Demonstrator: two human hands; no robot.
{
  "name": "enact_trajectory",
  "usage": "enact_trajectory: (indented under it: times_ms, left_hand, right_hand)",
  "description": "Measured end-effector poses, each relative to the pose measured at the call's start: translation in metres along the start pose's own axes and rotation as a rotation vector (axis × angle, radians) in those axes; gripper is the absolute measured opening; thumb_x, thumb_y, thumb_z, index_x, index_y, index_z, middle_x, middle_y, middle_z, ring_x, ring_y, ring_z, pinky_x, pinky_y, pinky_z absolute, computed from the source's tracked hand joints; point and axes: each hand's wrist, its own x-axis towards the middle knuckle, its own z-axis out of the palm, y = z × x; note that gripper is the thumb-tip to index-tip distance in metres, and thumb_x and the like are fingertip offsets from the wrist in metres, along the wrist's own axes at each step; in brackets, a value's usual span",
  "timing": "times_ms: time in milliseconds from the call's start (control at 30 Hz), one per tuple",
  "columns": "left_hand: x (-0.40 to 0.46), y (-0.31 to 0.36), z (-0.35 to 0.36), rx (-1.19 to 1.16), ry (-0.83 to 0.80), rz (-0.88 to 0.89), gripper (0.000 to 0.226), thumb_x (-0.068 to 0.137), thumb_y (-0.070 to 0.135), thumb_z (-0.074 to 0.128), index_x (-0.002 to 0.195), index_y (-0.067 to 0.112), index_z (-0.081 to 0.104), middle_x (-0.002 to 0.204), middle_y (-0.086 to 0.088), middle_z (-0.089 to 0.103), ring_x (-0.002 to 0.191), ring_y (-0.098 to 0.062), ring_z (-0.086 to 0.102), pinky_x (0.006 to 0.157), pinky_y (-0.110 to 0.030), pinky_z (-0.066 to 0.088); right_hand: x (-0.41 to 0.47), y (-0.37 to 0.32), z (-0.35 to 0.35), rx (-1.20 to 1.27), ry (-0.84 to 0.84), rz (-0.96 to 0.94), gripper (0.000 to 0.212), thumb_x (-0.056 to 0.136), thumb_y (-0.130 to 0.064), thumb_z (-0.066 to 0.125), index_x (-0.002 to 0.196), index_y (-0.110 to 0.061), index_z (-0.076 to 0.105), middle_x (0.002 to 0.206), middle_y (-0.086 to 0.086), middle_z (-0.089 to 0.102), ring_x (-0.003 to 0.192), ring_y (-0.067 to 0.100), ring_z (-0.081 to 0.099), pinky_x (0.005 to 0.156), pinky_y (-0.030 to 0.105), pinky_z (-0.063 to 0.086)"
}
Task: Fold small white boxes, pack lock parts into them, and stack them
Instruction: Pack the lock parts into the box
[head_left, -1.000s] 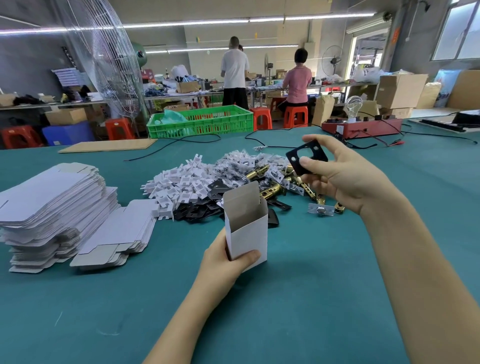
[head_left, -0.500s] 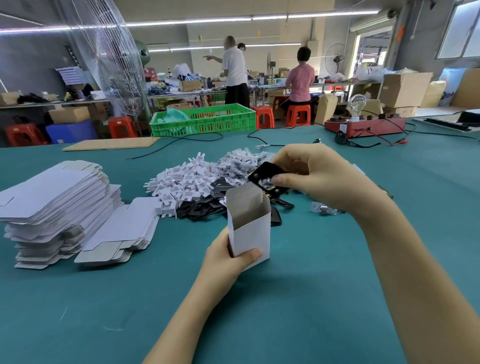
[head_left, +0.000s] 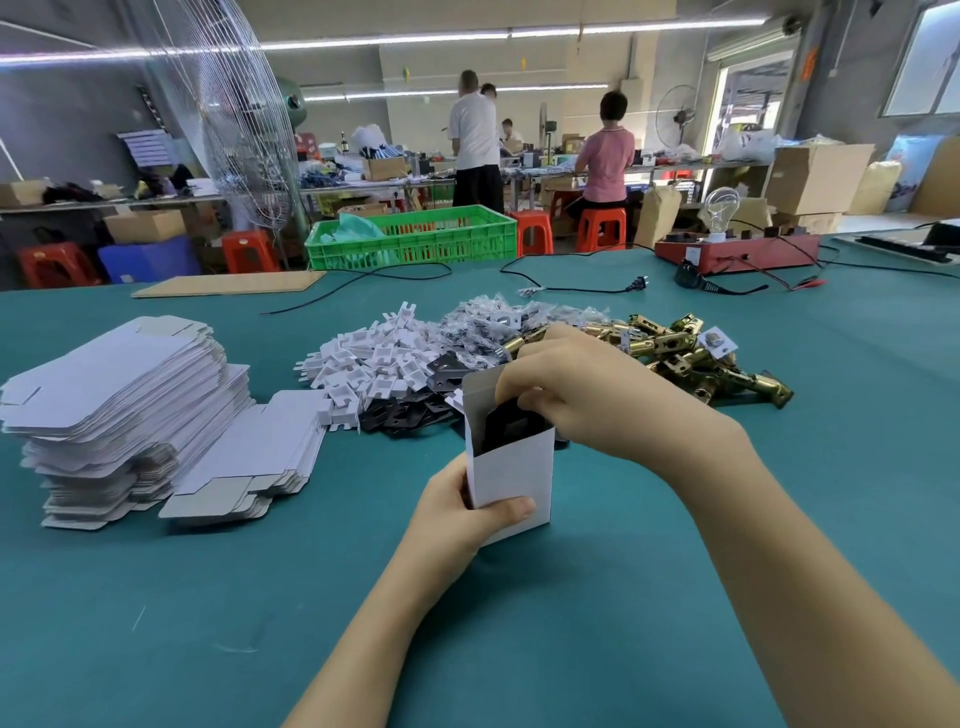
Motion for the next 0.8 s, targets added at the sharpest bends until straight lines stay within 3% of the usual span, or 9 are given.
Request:
enact_trajectory:
  times_ms: [100, 167, 367, 467, 567, 667, 800]
  left_hand:
    - [0.001, 0.000, 0.000, -0.004, 0.013, -0.015, 0.041, 0.066, 0.020, 0.076, 0.106, 0.024, 0.068, 0.101, 0.001, 0.074, 0.097, -0.020, 0.069, 0.083, -0.033, 0.056]
    - [0.001, 0.000, 0.001, -0.015, 0.017, -0.023, 0.042, 0.066, 0.019, 0.075, 0.107, 0.024, 0.067, 0.102, 0.001, 0.074, 0.098, -0.022, 0.069, 0.086, -0.037, 0.056]
    - [0.001, 0.000, 0.001, -0.034, 0.017, -0.023, 0.036, 0.066, 0.017, 0.076, 0.099, 0.031, 0.070, 0.099, 0.002, 0.075, 0.092, -0.016, 0.070, 0.078, -0.028, 0.057]
    - [0.002, -0.001, 0.000, -0.036, 0.016, -0.017, 0.036, 0.066, 0.017, 0.077, 0.100, 0.028, 0.070, 0.098, 0.002, 0.075, 0.092, -0.016, 0.070, 0.080, -0.029, 0.057]
    - [0.002, -0.001, 0.001, -0.058, 0.039, -0.025, 0.039, 0.064, 0.017, 0.078, 0.102, 0.024, 0.069, 0.098, 0.002, 0.075, 0.092, -0.017, 0.071, 0.077, -0.027, 0.058]
    - [0.002, -0.001, -0.001, -0.127, 0.186, -0.025, 0.041, 0.064, 0.015, 0.082, 0.103, 0.018, 0.069, 0.097, 0.003, 0.076, 0.089, -0.014, 0.072, 0.068, -0.020, 0.055]
    - [0.005, -0.003, -0.010, -0.080, 0.417, 0.022, 0.030, 0.077, 0.005, 0.079, 0.097, 0.024, 0.068, 0.091, 0.012, 0.075, 0.084, -0.007, 0.070, 0.068, -0.016, 0.053]
  right_hand:
    - [0.001, -0.005, 0.008, -0.032, -0.007, 0.097, 0.022, 0.095, -0.008, 0.049, 0.108, -0.018, 0.062, 0.097, 0.004, 0.058, 0.109, 0.019, 0.040, 0.084, 0.040, 0.044]
    - [0.003, -0.007, 0.012, -0.036, 0.003, 0.154, 0.019, 0.093, -0.012, 0.052, 0.108, -0.019, 0.061, 0.096, 0.008, 0.051, 0.104, 0.025, 0.045, 0.081, 0.043, 0.046]
    - [0.003, 0.001, 0.011, -0.039, 0.095, 0.110, 0.016, 0.086, -0.008, 0.056, 0.095, -0.014, 0.068, 0.091, 0.001, 0.067, 0.096, 0.021, 0.047, 0.082, 0.038, 0.044]
    - [0.001, 0.007, 0.005, 0.081, 0.206, 0.102, 0.011, 0.085, -0.007, 0.062, 0.090, -0.010, 0.071, 0.087, 0.002, 0.069, 0.079, 0.012, 0.056, 0.073, 0.021, 0.040]
    - [-0.002, 0.017, 0.002, 0.240, 0.315, 0.146, 0.009, 0.084, -0.006, 0.065, 0.086, -0.012, 0.071, 0.078, -0.001, 0.066, 0.061, -0.005, 0.050, 0.061, 0.005, 0.033]
    - [-0.005, 0.033, 0.007, 0.356, 0.462, 0.299, 0.026, 0.084, 0.004, 0.052, 0.089, -0.014, 0.070, 0.078, -0.006, 0.064, 0.054, 0.000, 0.047, 0.054, 0.010, 0.035]
    - [-0.006, 0.065, 0.021, 0.509, 0.566, 0.563, 0.040, 0.080, 0.008, 0.039, 0.065, -0.015, 0.068, 0.054, -0.008, 0.049, 0.036, 0.006, 0.035, 0.044, 0.022, 0.026]
